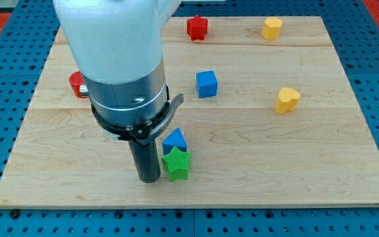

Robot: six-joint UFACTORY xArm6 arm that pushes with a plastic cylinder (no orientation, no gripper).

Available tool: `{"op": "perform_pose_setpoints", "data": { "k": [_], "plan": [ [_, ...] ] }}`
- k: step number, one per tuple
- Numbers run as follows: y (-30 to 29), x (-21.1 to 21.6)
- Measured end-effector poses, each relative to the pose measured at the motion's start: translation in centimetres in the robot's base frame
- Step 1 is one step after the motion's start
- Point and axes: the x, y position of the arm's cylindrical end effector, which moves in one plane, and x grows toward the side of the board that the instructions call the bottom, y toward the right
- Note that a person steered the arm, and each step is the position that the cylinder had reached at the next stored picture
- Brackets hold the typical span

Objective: Slide the blue cube a bit up

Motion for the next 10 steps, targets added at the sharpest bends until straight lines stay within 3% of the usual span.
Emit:
{"op": "perform_pose_setpoints", "data": {
  "k": [7, 8, 10],
  "plan": [
    [0.3, 1.5],
    [-1.1, 1.3],
    [-9.3, -1.3]
  ]
}}
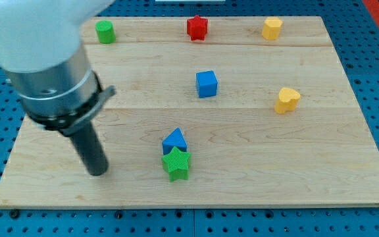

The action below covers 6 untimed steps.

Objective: Slide the blue cube a bit up

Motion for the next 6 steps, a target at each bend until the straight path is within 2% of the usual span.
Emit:
{"op": "perform_pose_setpoints", "data": {
  "k": [1, 2, 4, 6],
  "plan": [
    [-2.8, -3.2],
    [1.1, -9.4],
    [19.6, -13.2],
    [18.9, -17.6]
  ]
}}
